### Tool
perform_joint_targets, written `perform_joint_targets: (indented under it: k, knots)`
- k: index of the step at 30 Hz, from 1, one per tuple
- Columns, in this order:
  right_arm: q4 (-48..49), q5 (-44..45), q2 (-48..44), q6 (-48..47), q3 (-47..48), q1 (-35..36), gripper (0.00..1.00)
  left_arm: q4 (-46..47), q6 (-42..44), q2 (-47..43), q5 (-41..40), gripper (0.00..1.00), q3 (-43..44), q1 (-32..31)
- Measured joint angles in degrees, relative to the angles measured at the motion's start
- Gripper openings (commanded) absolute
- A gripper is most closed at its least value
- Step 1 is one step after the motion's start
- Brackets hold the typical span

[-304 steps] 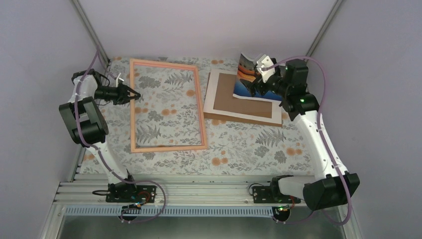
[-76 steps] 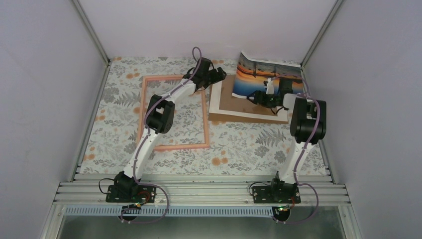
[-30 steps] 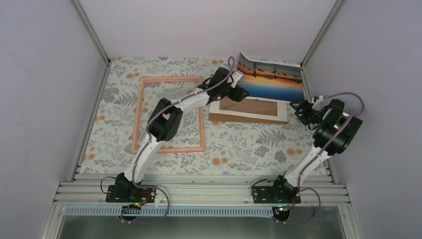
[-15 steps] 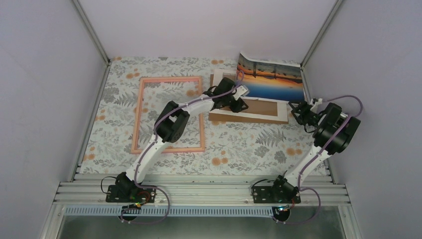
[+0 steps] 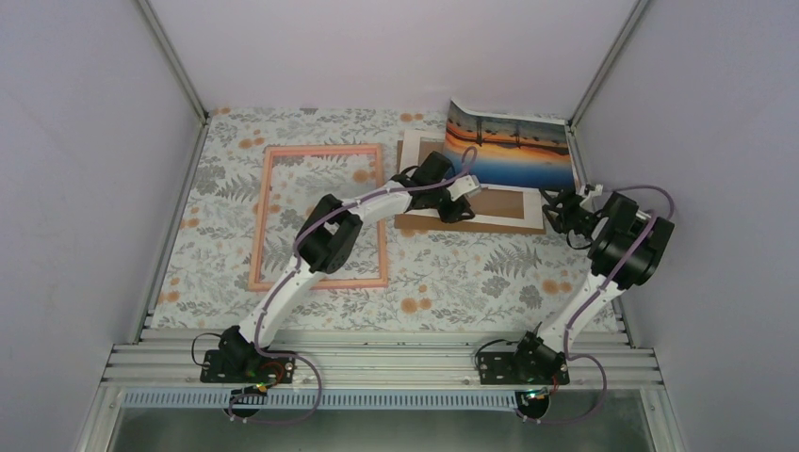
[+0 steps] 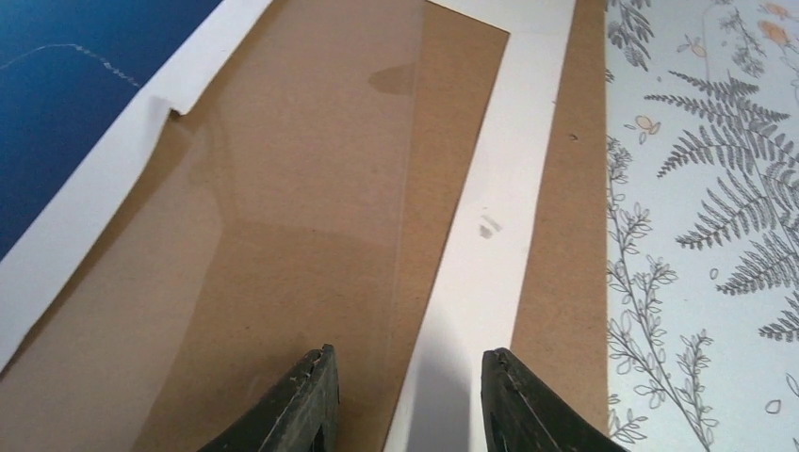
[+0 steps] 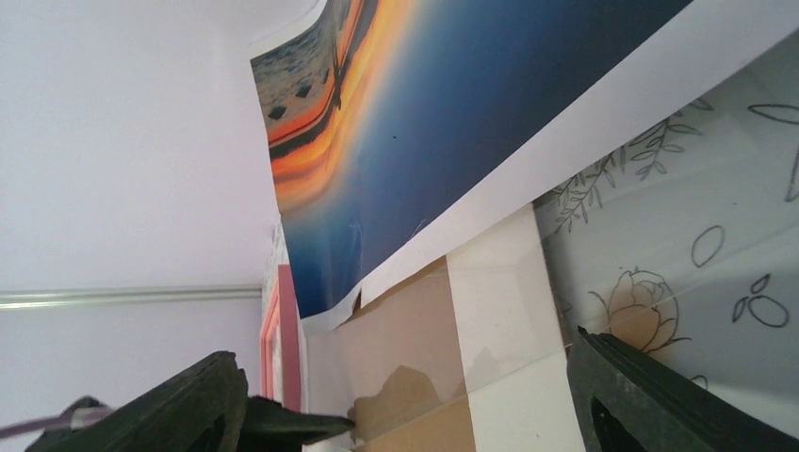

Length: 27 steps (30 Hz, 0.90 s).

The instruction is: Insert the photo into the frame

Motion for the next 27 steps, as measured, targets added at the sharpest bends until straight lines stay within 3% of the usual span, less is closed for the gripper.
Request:
perform_joint_targets:
  k: [8, 15, 27]
  knots:
    - [1.2, 7.0, -3.5, 8.4, -3.8, 1.0, 0.69, -2.3, 2.8, 0.1, 1.8, 0.37, 0.6, -0.9]
    - [-2.3, 13.3, -8.7, 16.0, -7.8, 1.0, 0.68, -2.8, 3.1, 0.1, 3.1, 0.37, 0.6, -1.0]
    - [4.2, 10.3, -1.8, 23.3, -2.8, 1.6, 0.52, -3.8, 6.5, 0.8, 5.0, 0.32, 1.3, -1.0]
